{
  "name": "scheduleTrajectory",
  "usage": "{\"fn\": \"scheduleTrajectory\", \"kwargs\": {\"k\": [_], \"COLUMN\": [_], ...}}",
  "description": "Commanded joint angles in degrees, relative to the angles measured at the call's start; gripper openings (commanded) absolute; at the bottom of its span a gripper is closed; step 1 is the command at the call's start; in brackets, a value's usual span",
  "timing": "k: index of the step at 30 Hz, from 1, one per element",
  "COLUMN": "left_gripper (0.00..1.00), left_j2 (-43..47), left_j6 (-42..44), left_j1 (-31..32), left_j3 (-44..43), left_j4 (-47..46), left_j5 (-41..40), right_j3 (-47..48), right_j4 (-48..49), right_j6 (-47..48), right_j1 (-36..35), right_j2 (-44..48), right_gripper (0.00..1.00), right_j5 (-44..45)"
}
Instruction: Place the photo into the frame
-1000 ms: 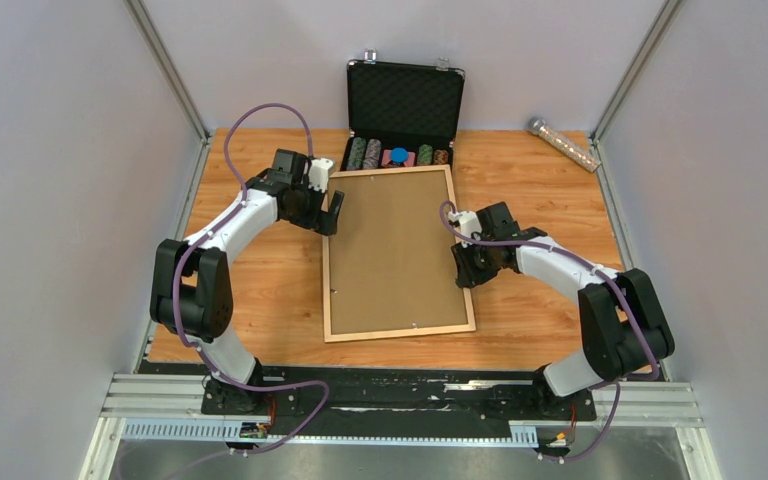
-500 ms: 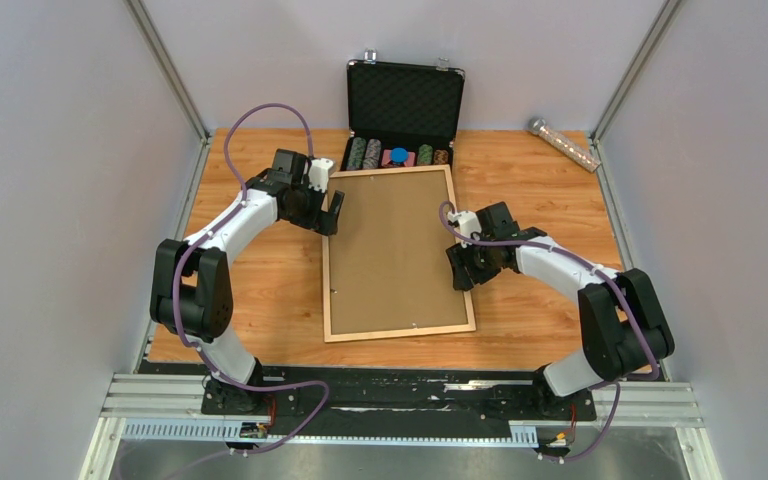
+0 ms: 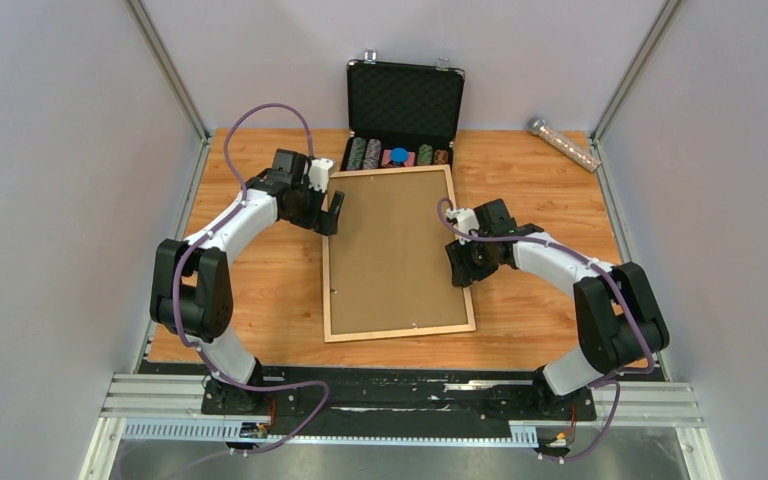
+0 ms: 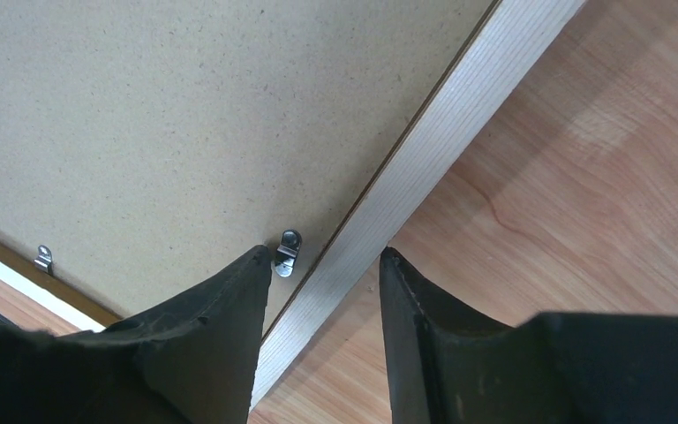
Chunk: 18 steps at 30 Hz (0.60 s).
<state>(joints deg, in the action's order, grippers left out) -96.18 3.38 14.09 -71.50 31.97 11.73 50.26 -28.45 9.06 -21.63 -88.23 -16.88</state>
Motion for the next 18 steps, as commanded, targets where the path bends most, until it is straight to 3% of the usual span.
{"fn": "scheduleTrajectory", "kwargs": {"k": [1,18], "left_gripper": [1.00,1.00], "left_j2": [0.55,0.60], "left_j6": [0.99,1.10], "left_j1": [-0.65,-0.72], "left_j3": [0.05,0.14], "left_j4": [-0.79,-0.84], "left_j5": [0.69,0.87], "right_j3": [1.89,1.66], "right_j4": [1.48,1.73], "right_j6": [-0.75,1.29], "right_j1": [-0.18,0.00], "right_j2": [-0.25,1.32], "right_gripper": [0.46,0.28], "right_j5": [0.14,1.86]}}
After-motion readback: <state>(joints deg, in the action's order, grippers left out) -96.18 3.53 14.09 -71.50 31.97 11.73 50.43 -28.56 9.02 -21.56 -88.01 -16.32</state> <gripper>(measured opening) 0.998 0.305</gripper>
